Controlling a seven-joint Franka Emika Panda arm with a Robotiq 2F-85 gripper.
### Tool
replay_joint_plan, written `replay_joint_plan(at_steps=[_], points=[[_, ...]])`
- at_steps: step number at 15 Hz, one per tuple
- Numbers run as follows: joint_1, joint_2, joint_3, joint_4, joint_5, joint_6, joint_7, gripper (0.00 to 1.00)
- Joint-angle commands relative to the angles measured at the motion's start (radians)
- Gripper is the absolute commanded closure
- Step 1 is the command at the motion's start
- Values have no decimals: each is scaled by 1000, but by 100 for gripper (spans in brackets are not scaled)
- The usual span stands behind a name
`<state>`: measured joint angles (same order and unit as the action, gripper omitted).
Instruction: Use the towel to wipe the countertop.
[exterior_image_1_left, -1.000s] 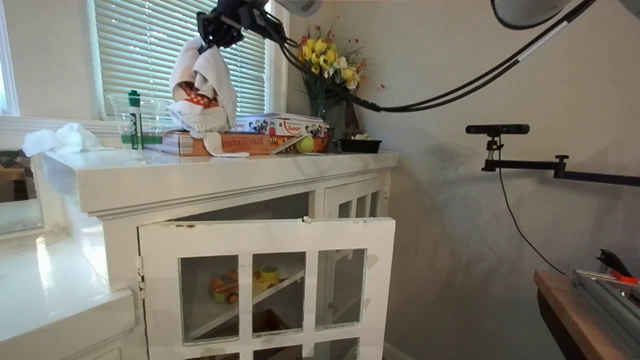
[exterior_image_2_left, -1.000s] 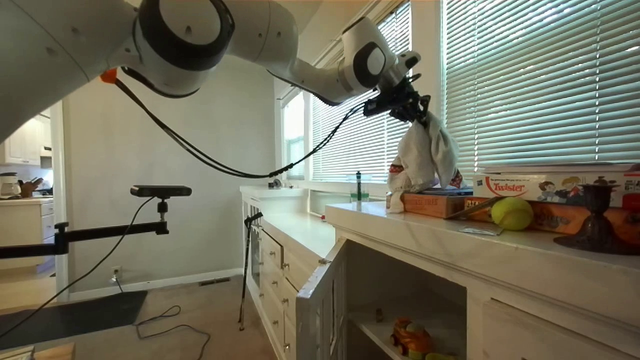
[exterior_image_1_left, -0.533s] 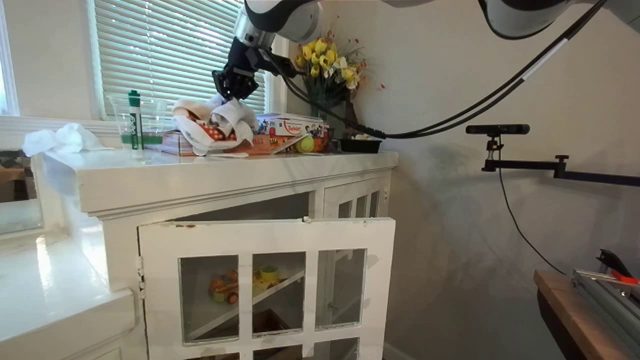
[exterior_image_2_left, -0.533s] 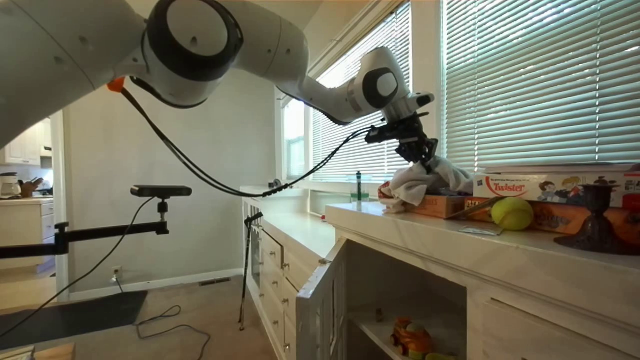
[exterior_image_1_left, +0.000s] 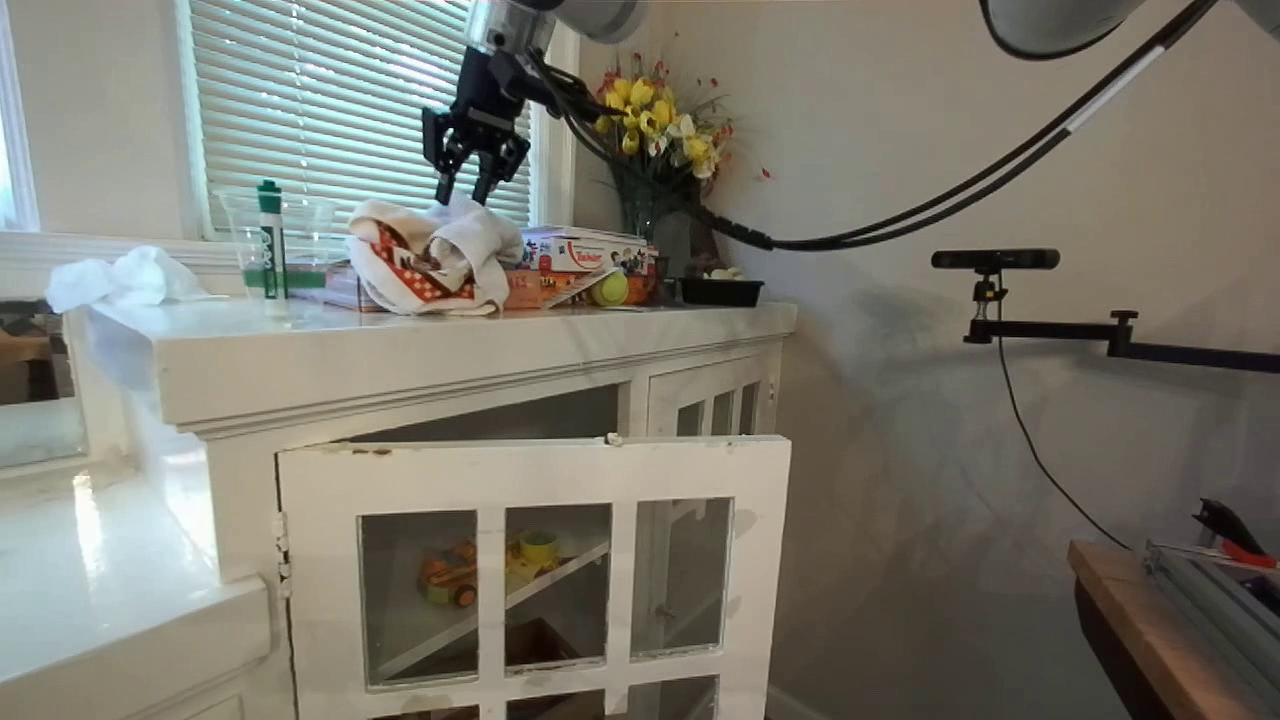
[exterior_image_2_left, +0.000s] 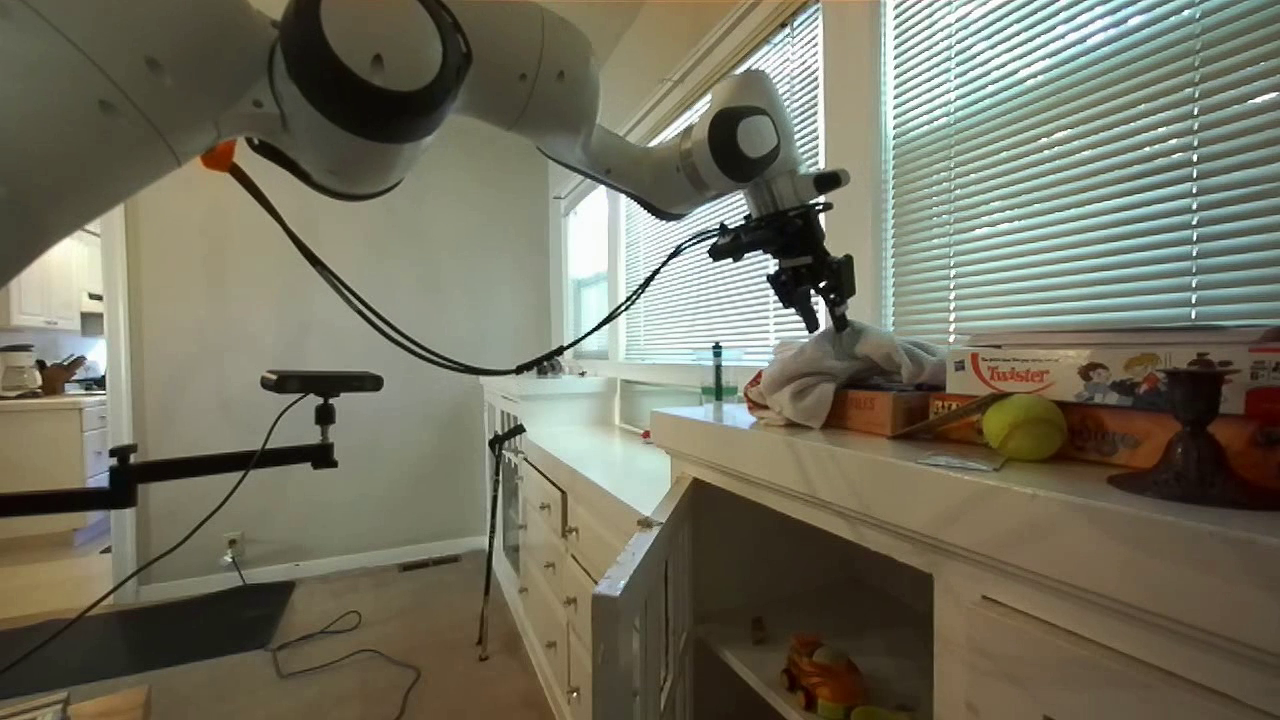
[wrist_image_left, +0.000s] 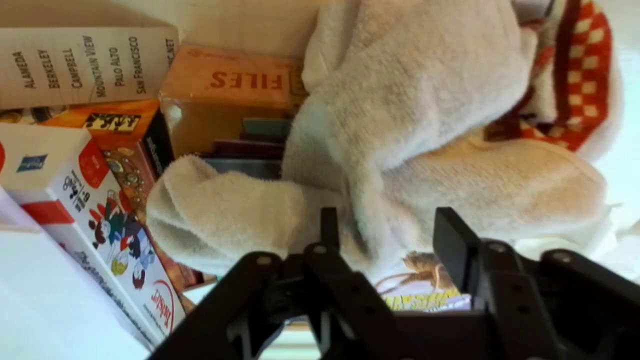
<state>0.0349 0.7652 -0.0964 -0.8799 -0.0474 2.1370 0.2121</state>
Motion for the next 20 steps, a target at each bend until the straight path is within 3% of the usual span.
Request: replay_joint_plan(at_steps=[1,3,4,13,18,19,20], points=[[36,-114,-18,-44,-20,-88,51,16],[57,-174,-30,-73,-35,-149,72,2],[67,-205,-33,-96,-42,-173,80,0],[170,-485,-42,-473,-78,-361,271,0],[155,-632,-36,-718,-46,-377,216,0],[107,-666,10,-764,-48,-369,180,0],[92,-699,15,-814,-48,-368,129,0]])
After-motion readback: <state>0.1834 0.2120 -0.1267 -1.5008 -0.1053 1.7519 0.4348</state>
